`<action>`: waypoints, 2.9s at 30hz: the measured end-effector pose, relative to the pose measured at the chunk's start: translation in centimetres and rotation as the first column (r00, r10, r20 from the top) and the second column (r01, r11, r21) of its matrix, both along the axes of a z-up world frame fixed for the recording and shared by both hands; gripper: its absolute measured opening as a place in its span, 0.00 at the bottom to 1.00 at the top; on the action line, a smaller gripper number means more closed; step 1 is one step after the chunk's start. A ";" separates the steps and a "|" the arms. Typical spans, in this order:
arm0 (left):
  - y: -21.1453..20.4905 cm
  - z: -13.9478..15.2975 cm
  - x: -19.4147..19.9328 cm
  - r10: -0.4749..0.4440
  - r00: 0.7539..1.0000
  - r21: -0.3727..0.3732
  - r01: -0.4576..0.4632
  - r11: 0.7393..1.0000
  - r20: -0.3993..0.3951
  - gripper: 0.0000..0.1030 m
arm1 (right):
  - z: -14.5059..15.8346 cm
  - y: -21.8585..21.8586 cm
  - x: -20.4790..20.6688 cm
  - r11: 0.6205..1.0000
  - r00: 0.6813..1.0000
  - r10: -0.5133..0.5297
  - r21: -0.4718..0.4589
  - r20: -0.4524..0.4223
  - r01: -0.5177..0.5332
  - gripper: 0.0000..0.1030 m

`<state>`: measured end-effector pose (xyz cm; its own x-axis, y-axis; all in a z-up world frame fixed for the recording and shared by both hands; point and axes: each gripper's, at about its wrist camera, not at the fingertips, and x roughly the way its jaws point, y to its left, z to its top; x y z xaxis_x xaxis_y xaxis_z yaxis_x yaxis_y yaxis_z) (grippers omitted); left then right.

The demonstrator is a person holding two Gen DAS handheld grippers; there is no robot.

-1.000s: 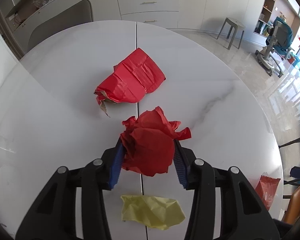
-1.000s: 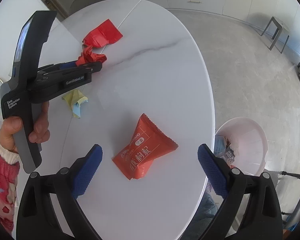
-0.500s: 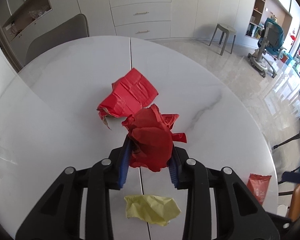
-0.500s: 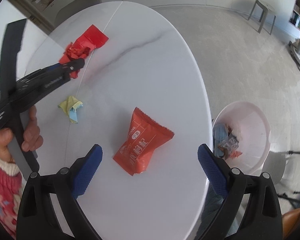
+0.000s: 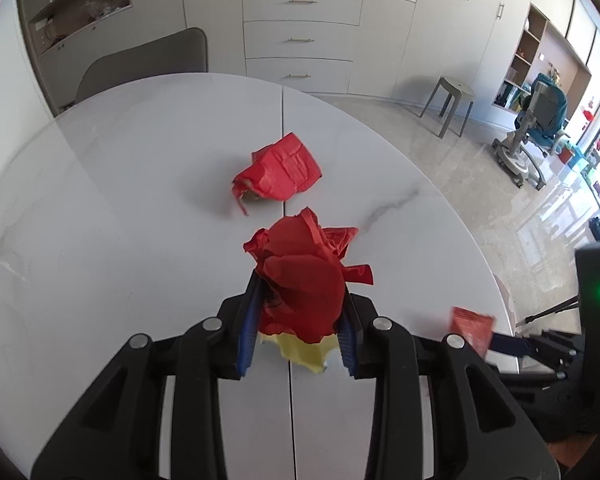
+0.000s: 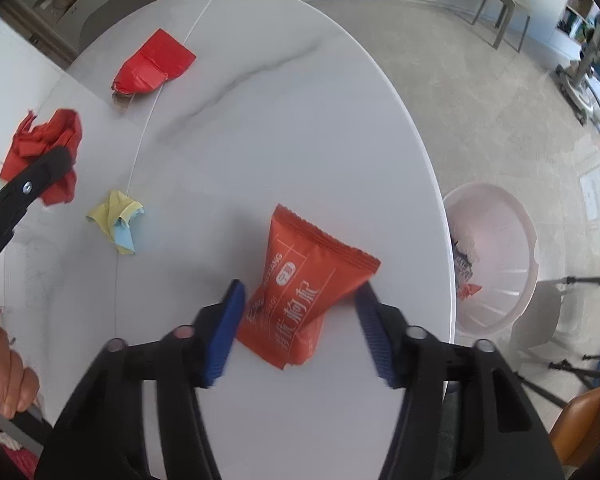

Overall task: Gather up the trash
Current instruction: 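Grasp the red-orange snack bag with the right tool while the left tool holds the red paper, then carry the red paper and snack bag over the wastebasket and open both tools, then grasp the yellow crumpled paper with the left tool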

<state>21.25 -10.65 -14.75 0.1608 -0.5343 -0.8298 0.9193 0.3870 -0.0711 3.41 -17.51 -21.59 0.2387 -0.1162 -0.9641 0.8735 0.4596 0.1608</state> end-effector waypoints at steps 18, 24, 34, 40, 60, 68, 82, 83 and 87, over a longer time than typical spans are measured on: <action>2.5 3.2 -5.8 0.017 1.000 -0.018 -0.017 1.000 0.003 0.32 | 4.1 -1.1 -3.3 0.961 0.967 0.253 -0.126 0.036 -0.247 0.33; -0.5 4.3 -12.4 -0.035 0.997 -0.033 0.033 0.999 -0.063 0.32 | 4.6 -4.0 -10.6 0.956 0.967 0.256 -0.146 -0.015 -0.255 0.33; -6.4 4.8 -21.4 -0.056 0.986 -0.021 0.053 0.998 -0.157 0.32 | 1.8 -9.9 -17.7 0.936 0.947 0.318 -0.143 -0.052 -0.322 0.34; -9.9 3.4 -25.3 -0.052 0.989 0.057 0.060 0.997 -0.139 0.32 | -1.8 -13.1 -20.0 0.924 0.927 0.371 -0.078 -0.062 -0.375 0.53; -17.2 0.9 -35.8 -0.176 0.978 0.162 0.192 0.968 -0.113 0.75 | 2.7 -20.7 -29.9 0.954 0.972 0.234 -0.191 -0.004 -0.230 0.93; -17.3 2.1 -35.9 -0.131 0.988 0.174 0.144 0.974 -0.088 0.87 | 2.8 -21.3 -30.3 0.949 0.966 0.257 -0.192 0.019 -0.248 0.93; -8.9 5.8 -23.0 0.399 0.917 0.112 -0.394 0.912 -0.022 0.92 | 8.0 -19.1 -21.2 0.854 0.852 0.498 -0.260 0.162 -0.450 0.97; -8.1 5.6 -22.0 0.433 0.901 0.116 -0.429 0.896 -0.015 0.92 | 8.3 -18.8 -19.9 0.841 0.836 0.522 -0.269 0.168 -0.471 0.97; -4.3 4.5 -17.2 0.584 0.812 0.127 -0.582 0.803 0.023 0.92 | 9.4 -17.4 -14.7 0.792 0.779 0.598 -0.293 0.188 -0.536 0.97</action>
